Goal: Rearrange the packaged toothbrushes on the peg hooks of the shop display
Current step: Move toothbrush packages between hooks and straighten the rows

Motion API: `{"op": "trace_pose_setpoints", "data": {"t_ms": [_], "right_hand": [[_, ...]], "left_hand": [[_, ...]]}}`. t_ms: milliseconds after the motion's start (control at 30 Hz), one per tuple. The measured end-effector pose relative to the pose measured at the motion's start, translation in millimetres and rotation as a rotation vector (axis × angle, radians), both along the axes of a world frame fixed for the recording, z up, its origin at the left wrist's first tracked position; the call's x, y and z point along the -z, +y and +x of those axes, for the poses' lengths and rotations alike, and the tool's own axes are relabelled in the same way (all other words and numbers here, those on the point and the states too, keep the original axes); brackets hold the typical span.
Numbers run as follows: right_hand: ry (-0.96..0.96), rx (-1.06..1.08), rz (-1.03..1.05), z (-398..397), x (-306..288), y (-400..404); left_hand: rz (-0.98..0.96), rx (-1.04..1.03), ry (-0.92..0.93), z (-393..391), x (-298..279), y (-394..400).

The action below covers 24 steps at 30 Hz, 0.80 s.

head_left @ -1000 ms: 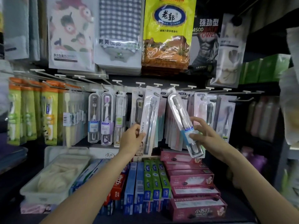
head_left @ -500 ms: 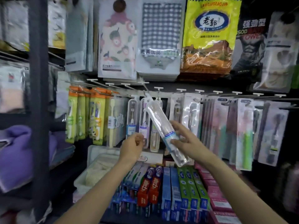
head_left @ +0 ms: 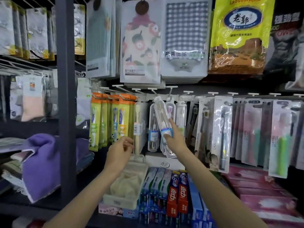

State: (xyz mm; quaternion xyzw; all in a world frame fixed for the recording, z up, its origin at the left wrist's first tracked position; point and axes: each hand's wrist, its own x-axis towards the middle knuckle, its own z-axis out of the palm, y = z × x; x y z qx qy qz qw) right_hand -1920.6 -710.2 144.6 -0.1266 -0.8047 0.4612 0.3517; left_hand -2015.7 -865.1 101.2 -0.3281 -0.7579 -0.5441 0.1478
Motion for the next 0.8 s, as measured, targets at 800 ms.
{"op": "trace_pose_setpoints", "data": {"t_ms": [800], "right_hand": [[-0.123, 0.176, 0.395, 13, -1, 20]], "left_hand": [[0.005, 0.060, 0.001, 19, -6, 22]]}}
